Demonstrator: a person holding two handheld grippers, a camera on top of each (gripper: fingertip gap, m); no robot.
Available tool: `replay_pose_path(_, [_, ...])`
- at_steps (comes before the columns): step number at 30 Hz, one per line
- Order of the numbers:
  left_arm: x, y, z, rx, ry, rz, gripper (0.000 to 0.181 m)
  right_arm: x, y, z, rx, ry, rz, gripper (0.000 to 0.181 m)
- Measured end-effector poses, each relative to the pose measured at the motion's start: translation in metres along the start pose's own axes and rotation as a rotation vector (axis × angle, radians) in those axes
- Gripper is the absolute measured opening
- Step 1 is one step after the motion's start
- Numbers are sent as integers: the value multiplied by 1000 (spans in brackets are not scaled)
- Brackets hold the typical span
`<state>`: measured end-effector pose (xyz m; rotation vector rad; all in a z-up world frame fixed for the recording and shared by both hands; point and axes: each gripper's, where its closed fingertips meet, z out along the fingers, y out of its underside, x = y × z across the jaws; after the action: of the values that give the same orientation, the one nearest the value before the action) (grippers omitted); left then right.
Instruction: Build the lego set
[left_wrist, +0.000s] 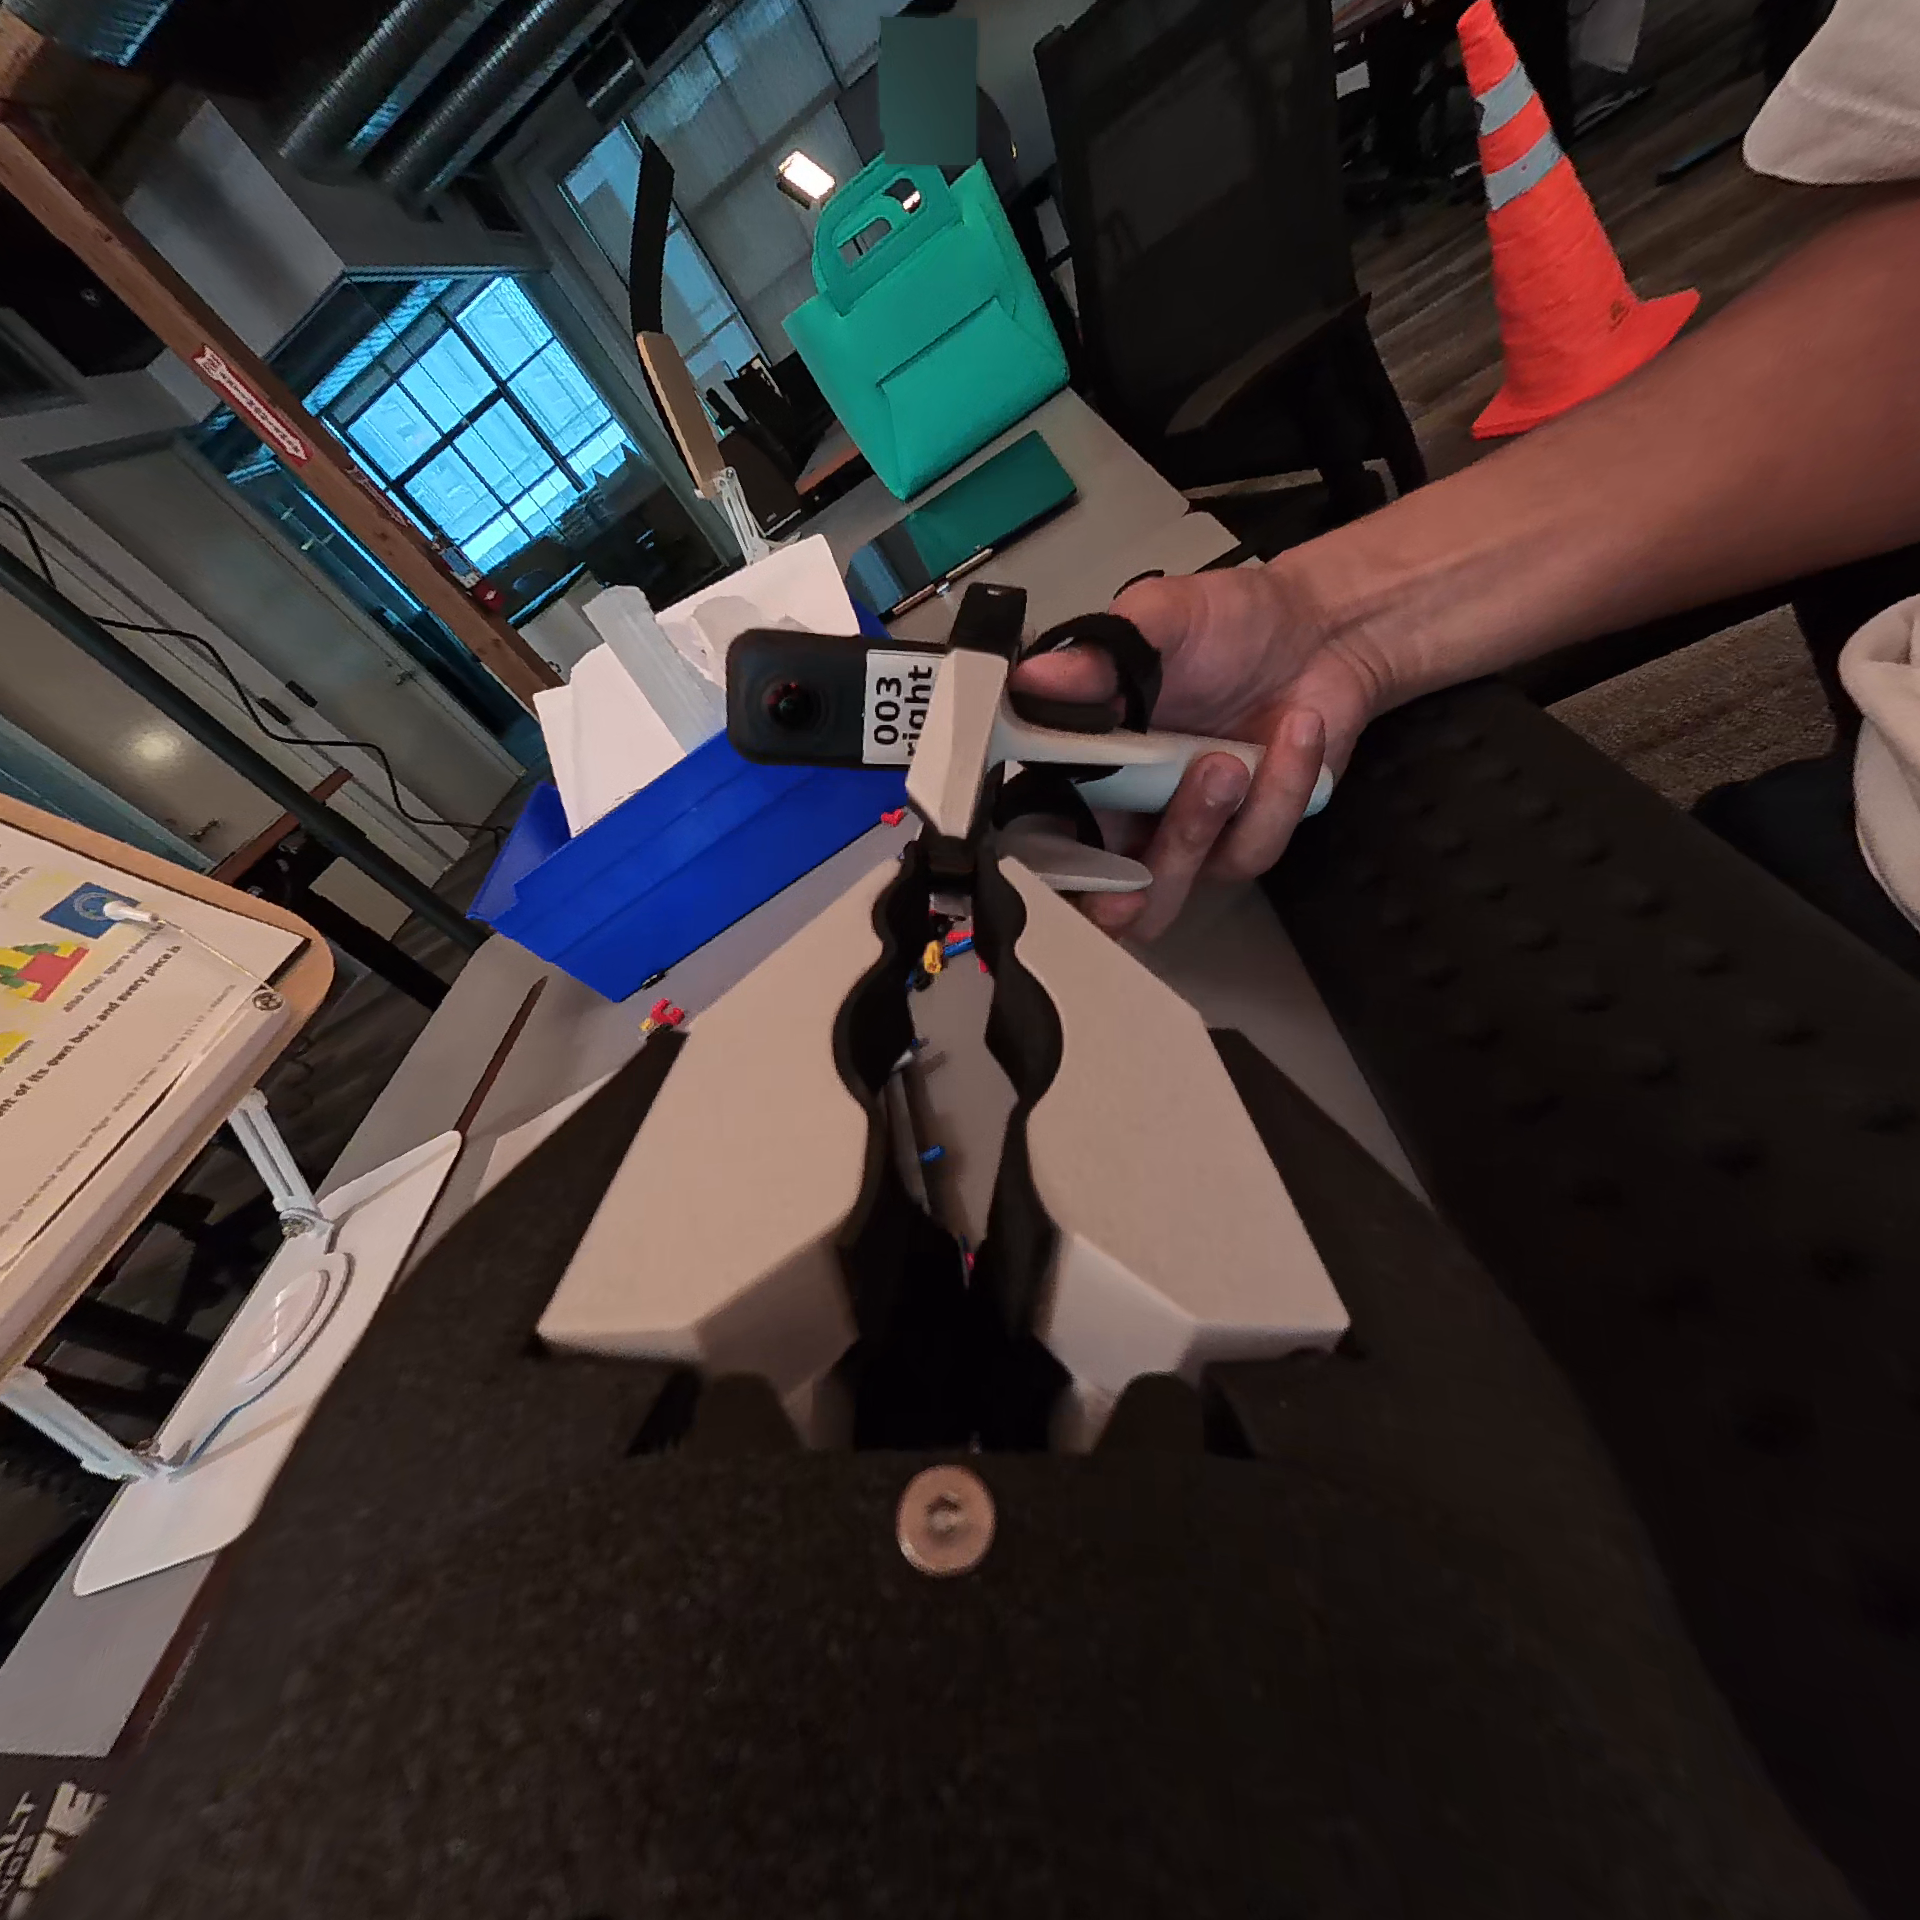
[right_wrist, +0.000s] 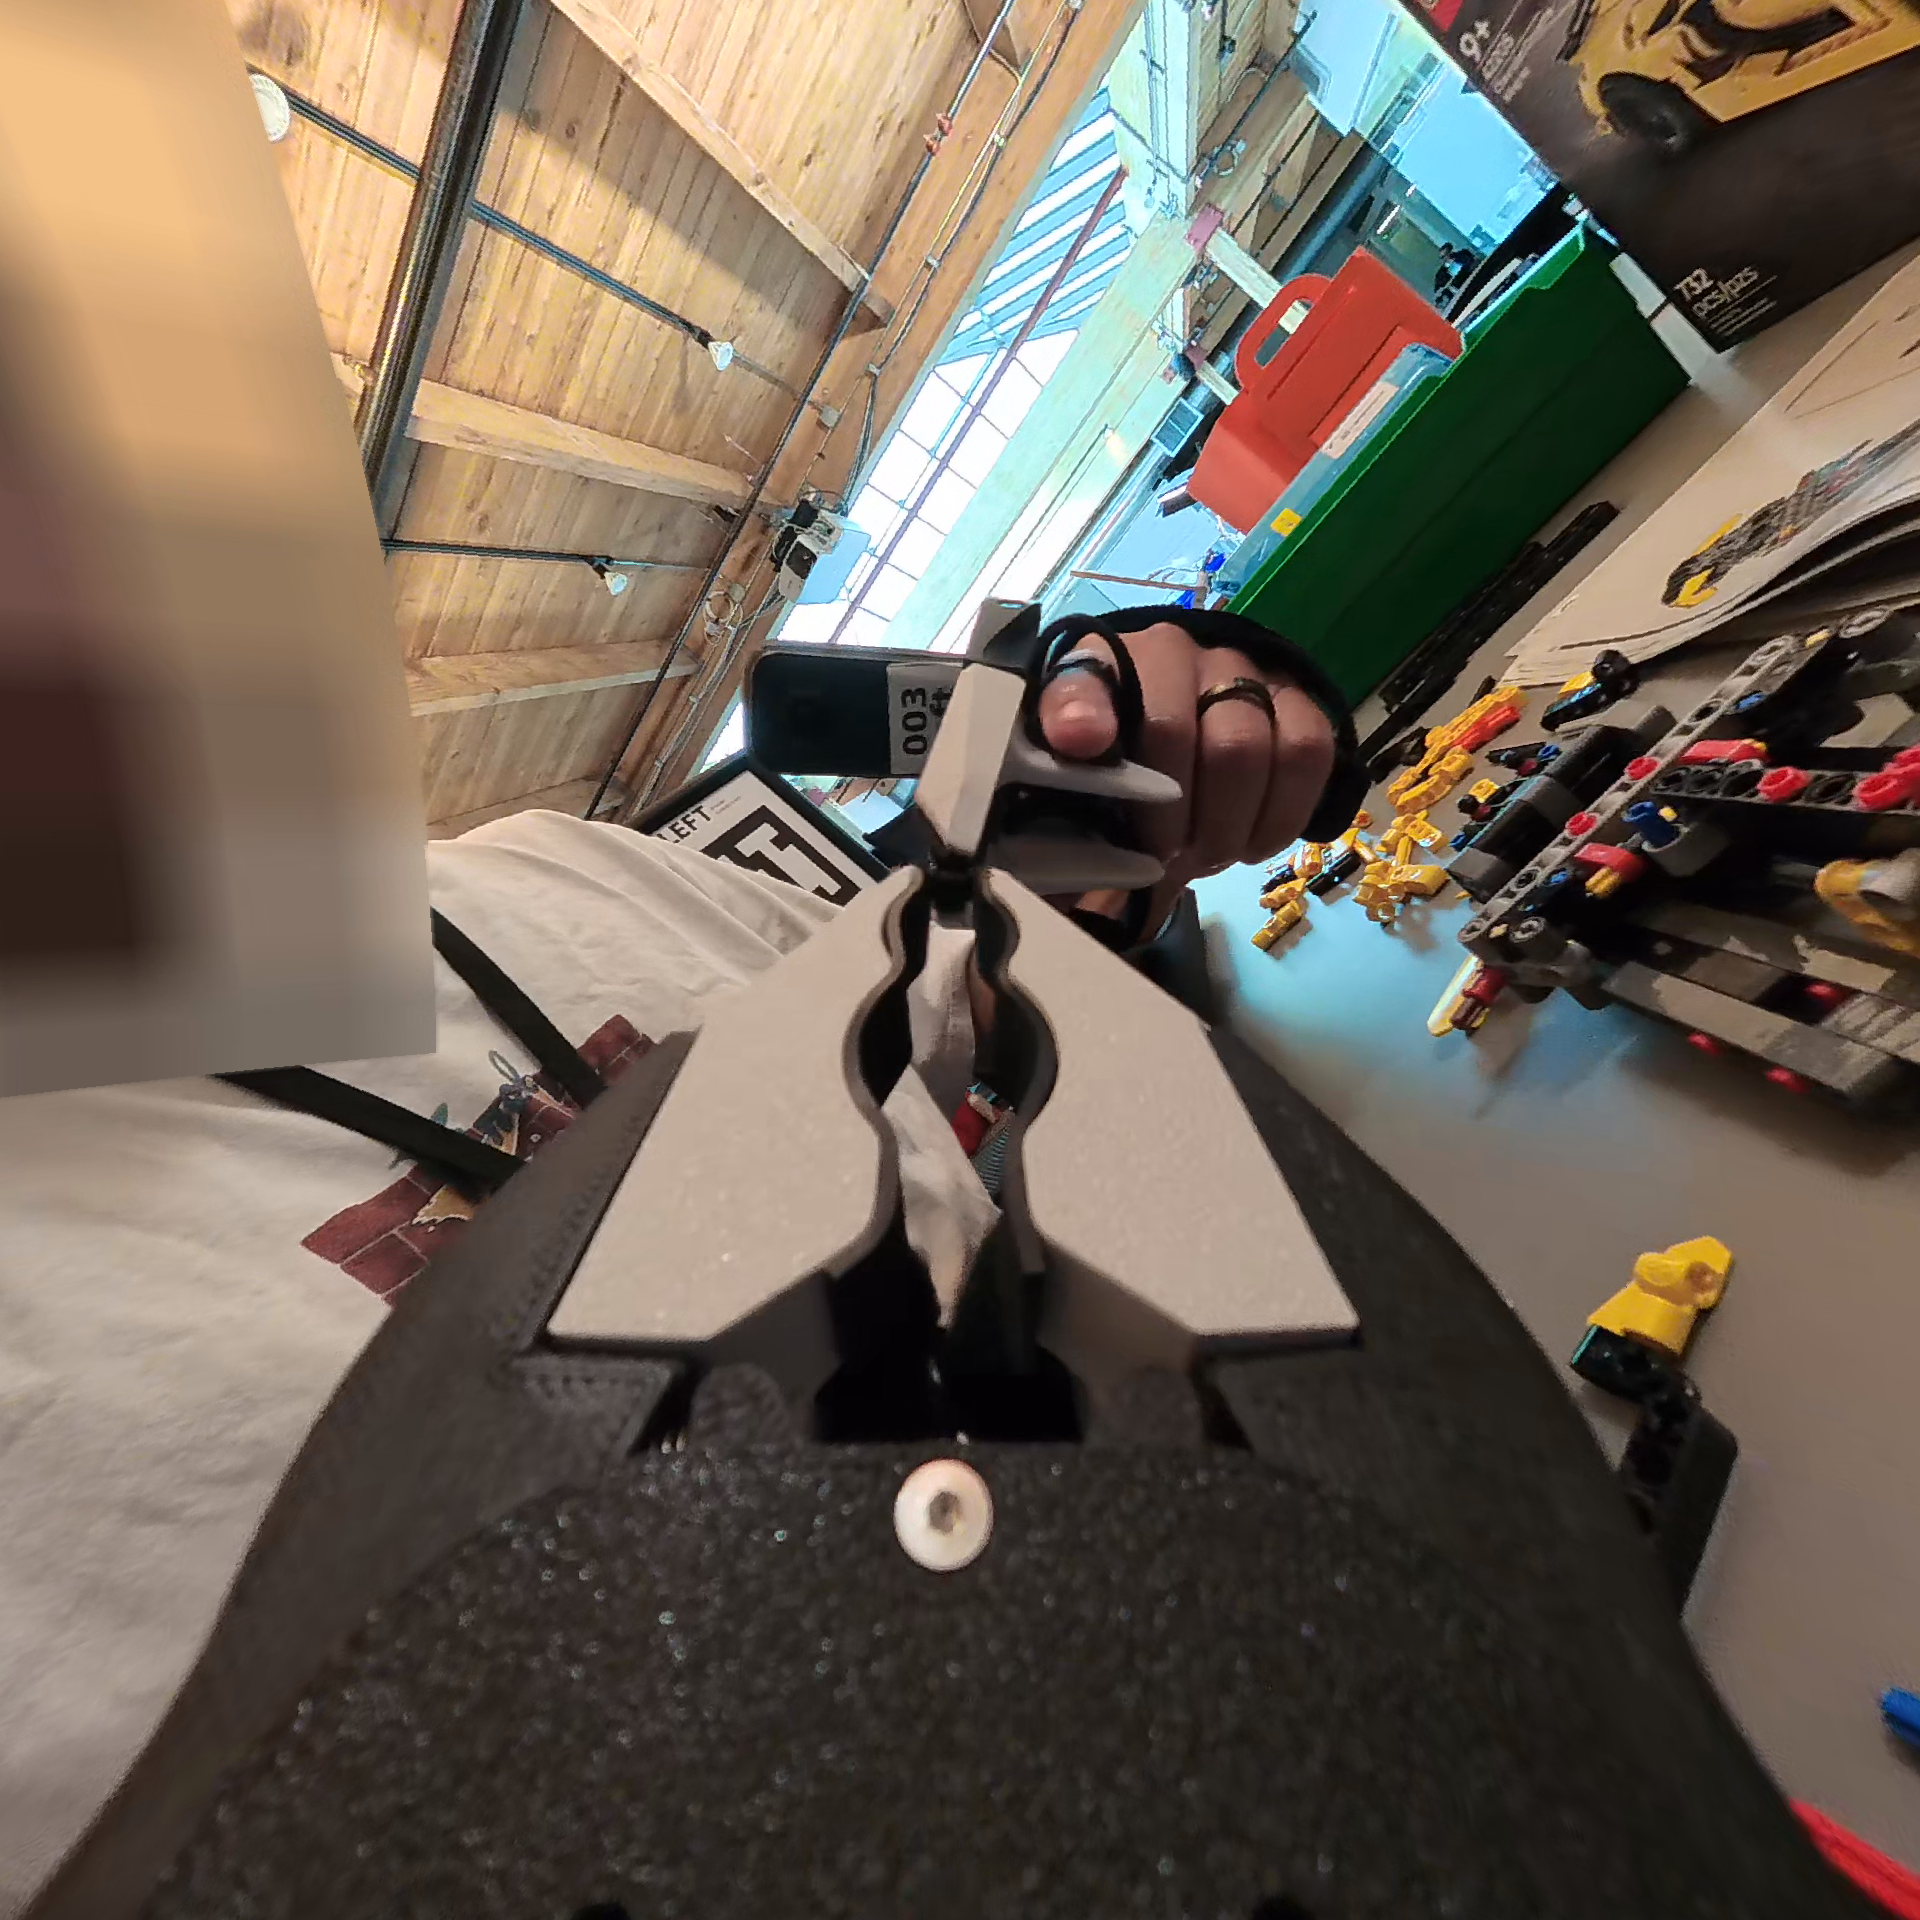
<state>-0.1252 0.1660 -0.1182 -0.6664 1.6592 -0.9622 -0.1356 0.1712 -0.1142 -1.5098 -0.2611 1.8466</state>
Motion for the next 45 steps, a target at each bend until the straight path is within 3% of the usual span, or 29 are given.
replay_pose_path(11, [2, 2, 1, -15, 22, -22, 7, 1, 3, 2, -18, -9, 23, 7])
replay_pose_path(15, [0, -3, -2, 14, 43, -99, 7, -2, -10, -7, 55, -1, -28, 10])
replay_pose_path(20, [-26, -3, -14, 32, 12, -302, 7, 11, -32, -30, 159, 251, -311, 17])
replay_pose_path(22, [-61, 15, -36, -9, -94, -368, 7, 11, -35, -32, 172, 310, -396, 18])
replay_pose_path(25, [-117, 57, -97, -88, -233, -575, 7, 9, -30, -25, 137, 304, -426, 16])
replay_pose_path(27, [-144, 104, -148, -273, -401, -592, 7, 11, -28, -22, 116, 297, -420, 14])
replay_pose_path(30, [-159, 172, -217, -571, -605, -656, 7, 18, -29, -21, 103, 302, -383, 13])
replay_pose_path(33, [-161, 217, -267, -835, -786, -712, 7, 18, -29, -21, 104, 283, -352, 13])
replay_pose_path(36, [-154, 232, -279, -918, -825, -773, 7, 19, -29, -22, 104, 294, -361, 12])
replay_pose_path(45, [-138, 250, -275, -998, -789, -853, 6, 28, -34, -24, 101, 351, -431, 11])
